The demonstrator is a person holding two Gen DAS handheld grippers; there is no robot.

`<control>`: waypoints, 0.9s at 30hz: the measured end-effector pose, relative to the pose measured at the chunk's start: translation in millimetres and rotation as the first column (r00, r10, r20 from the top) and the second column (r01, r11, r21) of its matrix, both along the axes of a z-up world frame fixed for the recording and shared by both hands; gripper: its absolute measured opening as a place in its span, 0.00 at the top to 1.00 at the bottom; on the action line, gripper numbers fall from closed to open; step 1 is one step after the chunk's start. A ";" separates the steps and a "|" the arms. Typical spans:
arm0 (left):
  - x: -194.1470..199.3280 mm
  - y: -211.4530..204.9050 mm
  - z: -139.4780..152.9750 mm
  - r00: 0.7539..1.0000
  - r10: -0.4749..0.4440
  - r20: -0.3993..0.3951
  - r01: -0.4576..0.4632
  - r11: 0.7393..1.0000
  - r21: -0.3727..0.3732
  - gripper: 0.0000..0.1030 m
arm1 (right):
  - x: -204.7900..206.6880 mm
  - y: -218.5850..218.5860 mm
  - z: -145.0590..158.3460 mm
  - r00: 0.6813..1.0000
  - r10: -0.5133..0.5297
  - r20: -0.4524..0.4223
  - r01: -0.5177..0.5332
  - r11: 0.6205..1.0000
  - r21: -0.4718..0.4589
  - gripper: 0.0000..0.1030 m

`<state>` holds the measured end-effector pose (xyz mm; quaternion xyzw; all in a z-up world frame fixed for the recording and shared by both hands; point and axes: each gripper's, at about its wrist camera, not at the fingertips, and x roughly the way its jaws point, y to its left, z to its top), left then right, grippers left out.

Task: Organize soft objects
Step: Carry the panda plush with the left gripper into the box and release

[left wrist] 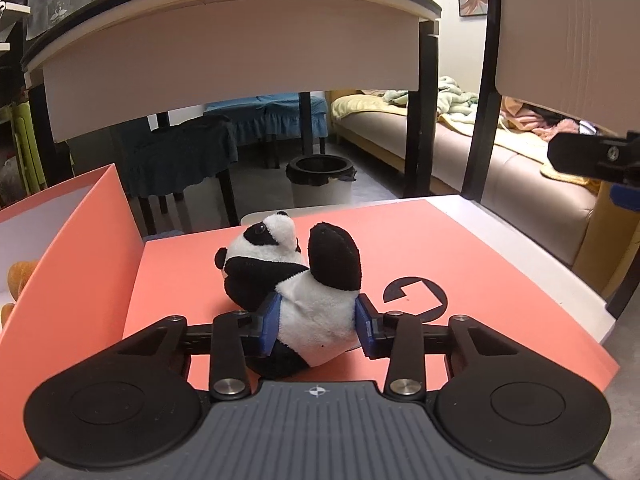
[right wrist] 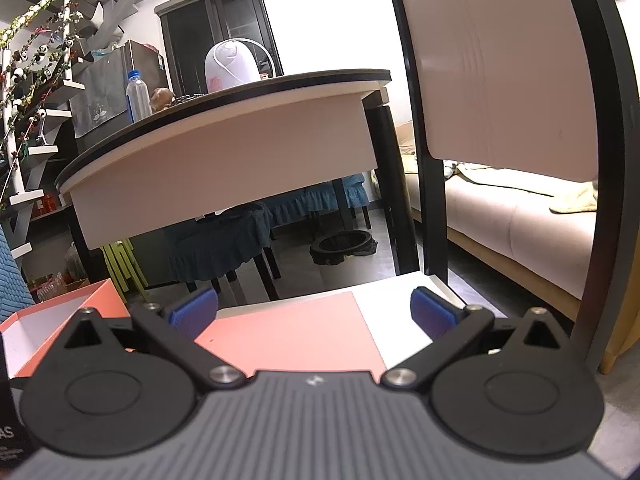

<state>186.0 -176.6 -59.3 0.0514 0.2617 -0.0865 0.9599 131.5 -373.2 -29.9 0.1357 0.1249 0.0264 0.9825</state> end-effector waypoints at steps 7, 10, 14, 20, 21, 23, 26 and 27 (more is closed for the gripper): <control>-14.5 10.3 17.8 0.997 -0.018 0.068 0.022 0.998 -0.055 0.59 | 0.9 -2.1 -0.2 1.000 -0.014 -0.002 0.014 1.000 0.009 0.00; -21.2 14.5 25.4 0.995 -0.019 0.102 0.027 0.997 -0.074 0.59 | 0.9 -0.6 -0.7 1.000 -0.013 -0.001 0.013 1.000 0.005 0.00; -29.5 22.3 36.4 0.989 -0.013 0.148 0.027 0.995 -0.092 0.59 | 0.7 2.2 0.4 1.000 -0.011 0.002 0.011 1.000 0.001 0.00; -37.4 41.1 49.4 0.977 0.017 0.214 0.001 0.996 -0.085 0.59 | 1.7 9.4 1.9 1.000 0.001 0.007 0.000 1.000 -0.007 0.00; -37.8 45.7 51.1 0.976 0.025 0.217 -0.006 0.996 -0.087 0.59 | 2.4 11.0 1.8 1.000 0.004 0.006 -0.004 1.000 -0.008 0.00; -38.8 54.5 54.0 0.974 0.041 0.223 -0.021 0.996 -0.092 0.59 | 3.9 14.7 1.8 1.000 0.012 0.005 -0.012 1.000 -0.009 0.00; -41.6 70.1 58.0 0.970 0.073 0.230 -0.050 0.993 -0.104 0.59 | 5.9 21.2 2.0 1.000 0.025 0.003 -0.025 1.000 -0.014 0.00; -42.3 75.1 59.7 0.968 0.085 0.235 -0.061 0.992 -0.106 0.59 | 6.7 23.4 2.1 1.000 0.030 0.002 -0.030 0.999 -0.015 0.00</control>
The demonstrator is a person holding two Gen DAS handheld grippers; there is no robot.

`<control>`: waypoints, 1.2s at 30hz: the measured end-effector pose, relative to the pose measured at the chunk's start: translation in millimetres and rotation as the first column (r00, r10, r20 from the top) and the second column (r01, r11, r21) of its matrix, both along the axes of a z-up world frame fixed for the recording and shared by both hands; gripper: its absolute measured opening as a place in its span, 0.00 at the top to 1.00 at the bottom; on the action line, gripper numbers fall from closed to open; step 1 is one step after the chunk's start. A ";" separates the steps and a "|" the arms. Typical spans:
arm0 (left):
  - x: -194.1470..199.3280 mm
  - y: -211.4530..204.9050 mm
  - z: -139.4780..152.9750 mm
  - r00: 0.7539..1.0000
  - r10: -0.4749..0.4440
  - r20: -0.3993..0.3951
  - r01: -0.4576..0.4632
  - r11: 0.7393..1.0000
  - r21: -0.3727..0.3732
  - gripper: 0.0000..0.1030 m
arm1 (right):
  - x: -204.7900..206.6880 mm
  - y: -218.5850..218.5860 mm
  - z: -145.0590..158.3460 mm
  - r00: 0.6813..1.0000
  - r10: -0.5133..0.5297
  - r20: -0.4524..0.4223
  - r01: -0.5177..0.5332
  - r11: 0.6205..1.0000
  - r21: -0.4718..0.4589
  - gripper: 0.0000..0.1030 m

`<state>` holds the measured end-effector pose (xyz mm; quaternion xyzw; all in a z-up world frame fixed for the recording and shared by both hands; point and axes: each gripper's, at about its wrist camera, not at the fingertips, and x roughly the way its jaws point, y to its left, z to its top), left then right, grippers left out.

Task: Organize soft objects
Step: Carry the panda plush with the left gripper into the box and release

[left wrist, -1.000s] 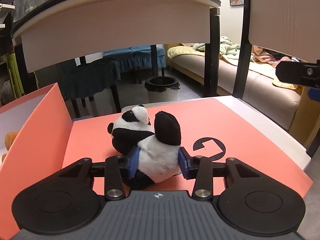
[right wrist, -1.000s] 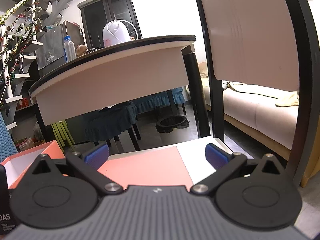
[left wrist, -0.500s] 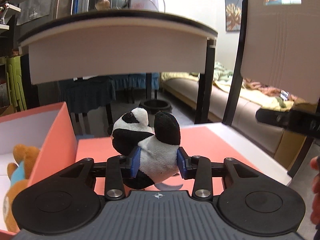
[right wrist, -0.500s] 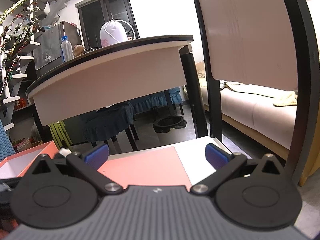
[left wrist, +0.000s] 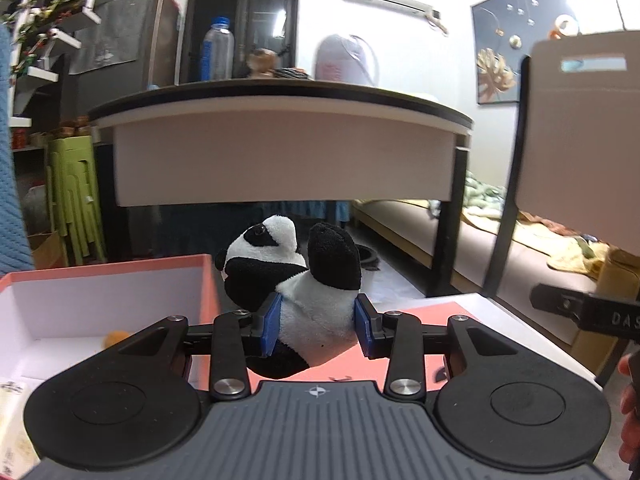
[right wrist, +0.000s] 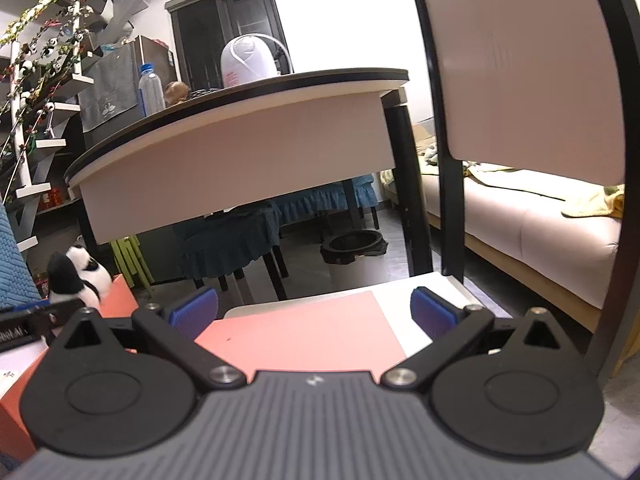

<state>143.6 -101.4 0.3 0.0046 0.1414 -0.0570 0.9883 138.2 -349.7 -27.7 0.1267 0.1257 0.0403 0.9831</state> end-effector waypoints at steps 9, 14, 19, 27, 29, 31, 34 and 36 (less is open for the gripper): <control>-18.4 61.5 19.4 0.994 0.107 0.035 -0.107 0.994 -0.013 0.59 | 13.3 35.6 2.9 0.998 0.068 -0.013 -0.067 0.997 0.030 0.00; -27.8 102.3 22.4 0.982 0.185 0.036 -0.185 0.983 0.007 0.58 | 16.9 64.3 1.5 0.992 0.125 -0.014 -0.125 0.992 -0.008 0.00; -26.8 145.9 14.4 0.957 0.289 0.000 -0.288 0.957 0.035 0.58 | 18.6 88.4 -0.9 0.985 0.170 -0.018 -0.170 0.984 -0.042 0.00; -15.2 204.2 -6.4 0.914 0.386 -0.129 -0.388 0.922 0.007 0.58 | 18.4 106.9 -3.7 0.980 0.197 -0.029 -0.199 0.978 -0.067 0.00; -14.7 210.9 -9.4 0.909 0.392 -0.144 -0.395 0.918 0.001 0.58 | 18.7 108.6 -4.2 0.980 0.198 -0.033 -0.200 0.977 -0.068 0.00; -16.4 211.1 -11.1 0.908 0.393 -0.144 -0.396 0.918 0.012 0.58 | 17.5 109.1 -5.1 0.979 0.199 -0.035 -0.201 0.977 -0.069 0.00; -17.9 209.9 -11.7 0.909 0.393 -0.141 -0.394 0.919 0.017 0.56 | 16.8 107.7 -4.8 0.980 0.198 -0.036 -0.200 0.977 -0.068 0.00; -19.7 208.4 -12.6 0.909 0.394 -0.133 -0.395 0.918 0.022 0.53 | 16.1 106.7 -3.8 0.980 0.197 -0.034 -0.198 0.978 -0.066 0.00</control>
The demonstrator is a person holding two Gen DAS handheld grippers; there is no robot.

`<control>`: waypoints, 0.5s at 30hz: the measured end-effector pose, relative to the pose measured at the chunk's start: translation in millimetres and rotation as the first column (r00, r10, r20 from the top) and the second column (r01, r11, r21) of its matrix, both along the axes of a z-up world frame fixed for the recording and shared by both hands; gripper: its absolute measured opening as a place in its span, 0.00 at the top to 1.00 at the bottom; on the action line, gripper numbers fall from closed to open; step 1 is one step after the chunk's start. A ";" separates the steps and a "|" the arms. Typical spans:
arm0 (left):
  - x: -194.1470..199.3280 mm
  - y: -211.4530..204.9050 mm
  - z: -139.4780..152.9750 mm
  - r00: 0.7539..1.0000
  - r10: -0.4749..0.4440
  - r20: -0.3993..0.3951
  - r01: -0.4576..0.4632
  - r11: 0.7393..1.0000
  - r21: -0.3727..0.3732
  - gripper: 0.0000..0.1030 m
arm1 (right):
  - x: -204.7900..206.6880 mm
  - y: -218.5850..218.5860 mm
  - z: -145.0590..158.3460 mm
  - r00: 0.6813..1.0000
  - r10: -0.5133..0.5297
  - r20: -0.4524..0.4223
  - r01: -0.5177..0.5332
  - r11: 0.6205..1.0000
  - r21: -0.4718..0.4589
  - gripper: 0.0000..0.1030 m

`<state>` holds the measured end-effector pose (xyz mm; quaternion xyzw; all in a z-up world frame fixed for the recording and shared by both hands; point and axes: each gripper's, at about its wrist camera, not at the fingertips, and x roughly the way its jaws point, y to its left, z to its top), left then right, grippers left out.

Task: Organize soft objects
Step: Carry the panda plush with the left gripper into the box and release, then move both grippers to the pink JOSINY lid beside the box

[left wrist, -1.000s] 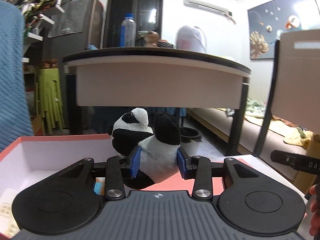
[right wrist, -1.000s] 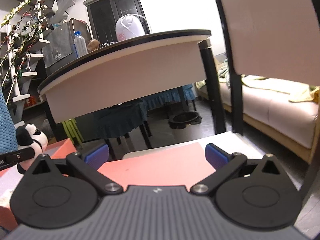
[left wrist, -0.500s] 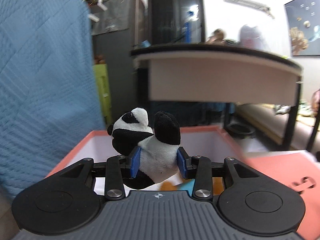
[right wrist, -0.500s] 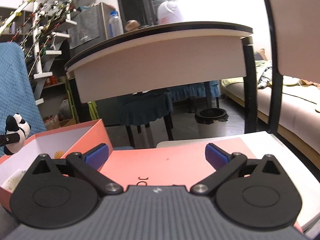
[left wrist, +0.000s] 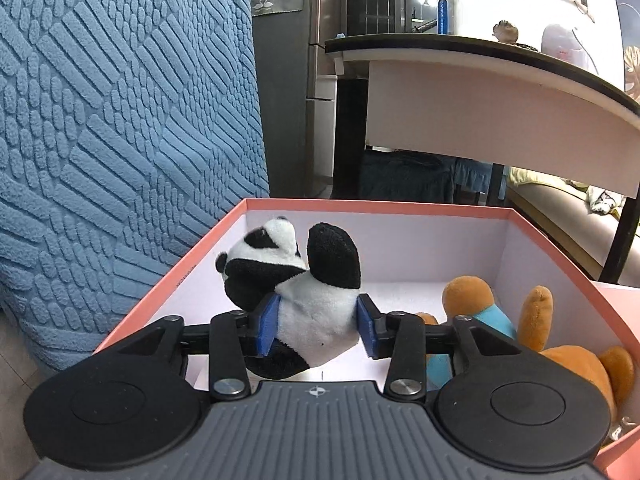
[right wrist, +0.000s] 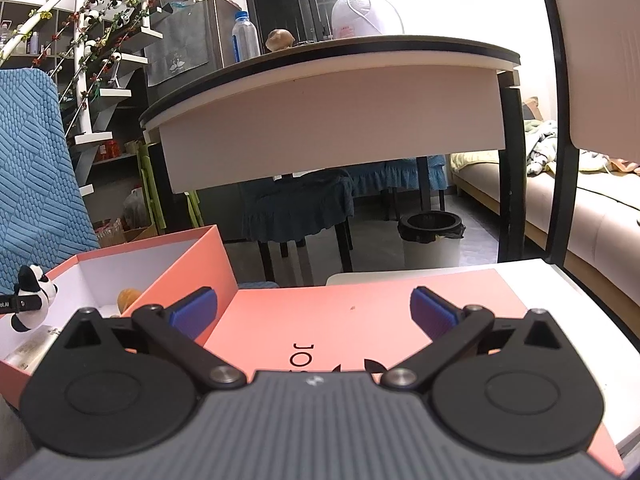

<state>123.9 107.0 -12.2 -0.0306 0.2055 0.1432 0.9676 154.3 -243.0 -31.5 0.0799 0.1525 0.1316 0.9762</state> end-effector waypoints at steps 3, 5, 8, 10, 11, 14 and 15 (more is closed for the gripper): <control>-1.1 -2.8 -1.4 1.000 0.000 0.003 0.000 1.000 0.011 0.37 | -2.2 -2.2 0.9 1.000 -0.002 0.002 0.002 1.000 0.003 0.00; -2.3 -4.7 -0.3 1.000 0.001 0.020 -0.001 1.000 0.018 0.14 | -3.9 -4.3 1.5 1.000 -0.004 0.004 0.004 1.000 0.003 0.00; -5.2 -8.9 2.6 0.998 -0.019 0.059 0.016 0.999 0.039 0.14 | -6.8 -8.2 1.8 1.000 -0.008 0.011 0.008 1.000 -0.004 0.00; -10.2 -15.8 4.8 0.997 -0.033 0.074 0.029 0.998 0.056 0.13 | -8.7 -10.8 2.0 1.000 -0.010 0.020 0.011 1.000 -0.016 0.00; -12.3 -18.7 5.3 0.996 -0.037 0.079 0.033 0.998 0.059 0.12 | -9.7 -12.0 1.7 1.000 -0.012 0.024 0.013 1.000 -0.022 0.00; -18.0 -26.9 6.1 0.994 -0.053 0.095 0.048 0.997 0.055 0.10 | -11.6 -17.2 1.5 0.999 -0.018 0.029 0.019 0.999 -0.026 0.00; -19.4 -29.0 6.1 0.993 -0.060 0.099 0.054 0.997 0.053 0.10 | -11.9 -19.1 1.4 0.999 -0.019 0.029 0.020 0.999 -0.025 0.00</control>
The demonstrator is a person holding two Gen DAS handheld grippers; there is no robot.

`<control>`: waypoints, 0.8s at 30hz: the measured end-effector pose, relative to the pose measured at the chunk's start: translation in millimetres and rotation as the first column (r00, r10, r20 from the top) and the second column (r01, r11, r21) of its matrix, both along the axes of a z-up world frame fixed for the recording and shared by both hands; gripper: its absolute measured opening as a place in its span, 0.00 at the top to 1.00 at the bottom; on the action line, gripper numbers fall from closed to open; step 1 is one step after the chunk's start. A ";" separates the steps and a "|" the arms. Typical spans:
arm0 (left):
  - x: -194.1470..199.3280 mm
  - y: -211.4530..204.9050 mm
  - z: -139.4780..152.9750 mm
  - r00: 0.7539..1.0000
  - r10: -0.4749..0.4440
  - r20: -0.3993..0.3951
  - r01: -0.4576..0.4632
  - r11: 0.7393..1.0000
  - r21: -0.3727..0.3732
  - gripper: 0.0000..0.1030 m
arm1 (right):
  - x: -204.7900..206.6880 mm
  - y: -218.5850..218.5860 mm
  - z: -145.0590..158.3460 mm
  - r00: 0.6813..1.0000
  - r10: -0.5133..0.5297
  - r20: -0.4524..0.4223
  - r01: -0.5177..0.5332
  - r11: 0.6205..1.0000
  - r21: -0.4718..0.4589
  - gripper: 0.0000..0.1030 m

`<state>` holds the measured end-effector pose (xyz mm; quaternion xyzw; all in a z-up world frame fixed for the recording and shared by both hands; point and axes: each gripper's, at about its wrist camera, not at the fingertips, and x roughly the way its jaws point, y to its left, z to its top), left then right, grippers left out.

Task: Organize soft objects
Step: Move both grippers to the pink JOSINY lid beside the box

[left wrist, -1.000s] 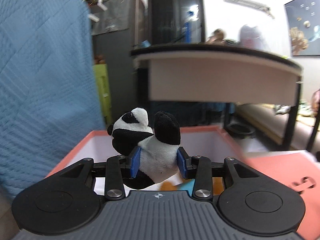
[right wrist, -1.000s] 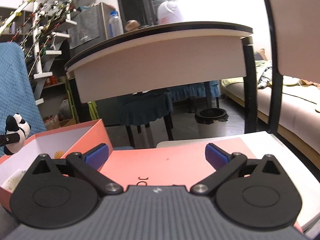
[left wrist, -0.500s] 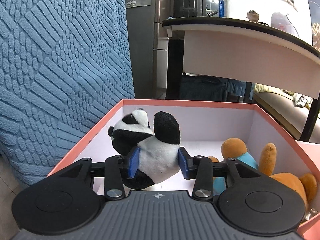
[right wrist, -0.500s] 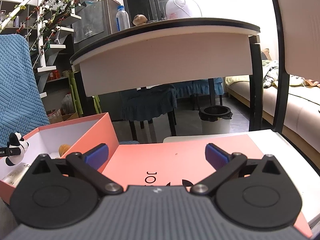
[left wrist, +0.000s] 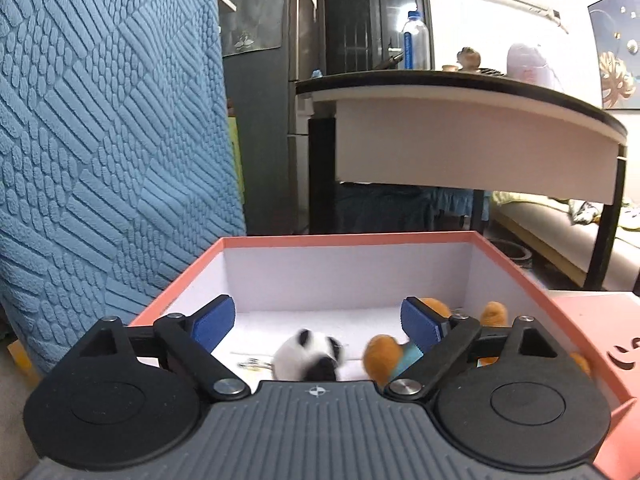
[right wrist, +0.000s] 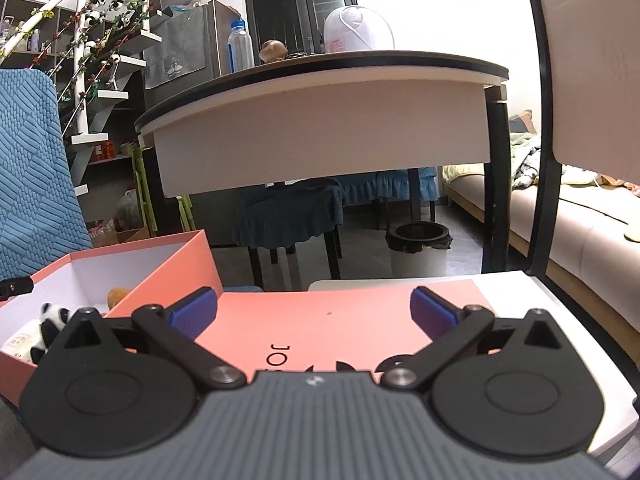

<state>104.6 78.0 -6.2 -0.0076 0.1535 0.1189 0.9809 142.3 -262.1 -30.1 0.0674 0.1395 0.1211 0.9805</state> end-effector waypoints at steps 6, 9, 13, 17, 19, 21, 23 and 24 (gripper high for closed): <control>-9.8 -18.8 -1.1 0.999 -0.026 0.025 0.026 1.000 0.005 0.08 | -5.3 -8.9 -0.3 1.000 0.002 0.011 -0.002 1.000 -0.007 0.00; -19.4 -31.0 -0.4 0.997 -0.065 0.047 0.065 0.998 0.015 0.07 | -10.8 -12.3 0.5 1.000 0.016 0.026 -0.015 1.000 -0.019 0.00; -37.0 -48.3 1.3 0.988 -0.146 0.058 0.146 0.989 0.018 0.07 | -20.0 -24.6 -1.5 0.999 0.031 0.030 -0.030 0.999 -0.031 0.00; -53.4 -67.7 1.8 0.965 -0.260 0.026 0.259 0.965 0.030 0.06 | -28.3 -46.7 -5.8 1.000 0.023 0.012 -0.023 0.999 -0.026 0.00; -60.8 -75.8 -0.1 0.948 -0.319 0.001 0.319 0.947 0.021 0.06 | -32.4 -59.4 -8.8 1.000 0.014 0.000 -0.014 1.000 -0.028 0.00; -67.1 -84.2 -4.5 0.928 -0.372 -0.026 0.372 0.928 0.015 0.06 | -37.1 -70.1 -14.3 1.000 0.004 -0.020 -0.004 0.999 -0.036 0.00; -70.7 -92.8 -10.6 0.909 -0.412 -0.059 0.413 0.911 0.002 0.06 | -40.6 -80.9 -20.6 0.999 -0.008 -0.046 0.007 0.999 -0.038 0.00; -71.3 -97.5 -14.9 0.900 -0.429 -0.077 0.430 0.903 -0.007 0.06 | -41.7 -86.4 -23.6 0.998 -0.014 -0.060 0.012 0.999 -0.035 0.00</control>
